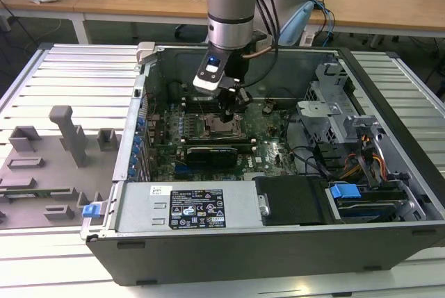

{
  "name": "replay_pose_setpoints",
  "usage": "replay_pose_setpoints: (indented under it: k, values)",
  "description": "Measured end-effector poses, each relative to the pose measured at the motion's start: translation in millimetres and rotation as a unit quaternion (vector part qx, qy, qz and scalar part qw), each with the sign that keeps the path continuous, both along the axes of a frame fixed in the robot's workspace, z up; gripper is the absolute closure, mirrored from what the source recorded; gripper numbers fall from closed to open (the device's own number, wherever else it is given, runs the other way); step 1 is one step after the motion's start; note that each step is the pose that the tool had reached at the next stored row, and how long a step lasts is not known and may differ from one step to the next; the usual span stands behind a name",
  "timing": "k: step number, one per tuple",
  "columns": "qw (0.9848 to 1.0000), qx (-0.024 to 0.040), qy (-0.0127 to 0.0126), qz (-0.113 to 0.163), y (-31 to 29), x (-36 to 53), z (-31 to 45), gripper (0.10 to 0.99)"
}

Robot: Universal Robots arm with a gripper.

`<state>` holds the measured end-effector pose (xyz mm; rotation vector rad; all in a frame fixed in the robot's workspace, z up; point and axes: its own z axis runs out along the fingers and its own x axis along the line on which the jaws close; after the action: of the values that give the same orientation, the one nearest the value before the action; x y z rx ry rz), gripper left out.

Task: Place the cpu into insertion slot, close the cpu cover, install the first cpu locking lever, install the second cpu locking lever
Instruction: 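Close the cpu cover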

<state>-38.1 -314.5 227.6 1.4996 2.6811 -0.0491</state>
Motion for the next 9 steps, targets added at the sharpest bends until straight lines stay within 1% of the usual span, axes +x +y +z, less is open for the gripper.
replay_pose_setpoints:
  k: [2, 3, 4, 5, 6, 8, 9]
  values:
    - [0.9998, -0.0019, 0.0000, 0.020, 0.0, 0.0, 0.0, 0.980]
    - [0.9994, -0.0034, 0.0000, 0.036, 0.0, 0.0, 0.0, 0.980]
    - [0.9985, -0.0052, 0.0000, 0.054, 0.0, 0.0, -0.1, 0.980]
    - [0.9979, -0.0062, 0.0000, 0.065, 0.0, 0.0, -0.1, 0.980]
    - [0.9964, -0.0081, 0.0000, 0.084, 0.0, 0.0, -0.1, 0.980]
    - [0.9935, -0.0108, 0.0000, 0.113, 0.0, 0.0, -0.2, 0.980]
    - [0.9914, -0.0125, 0.0000, 0.130, 0.0, 0.0, -0.2, 0.980]
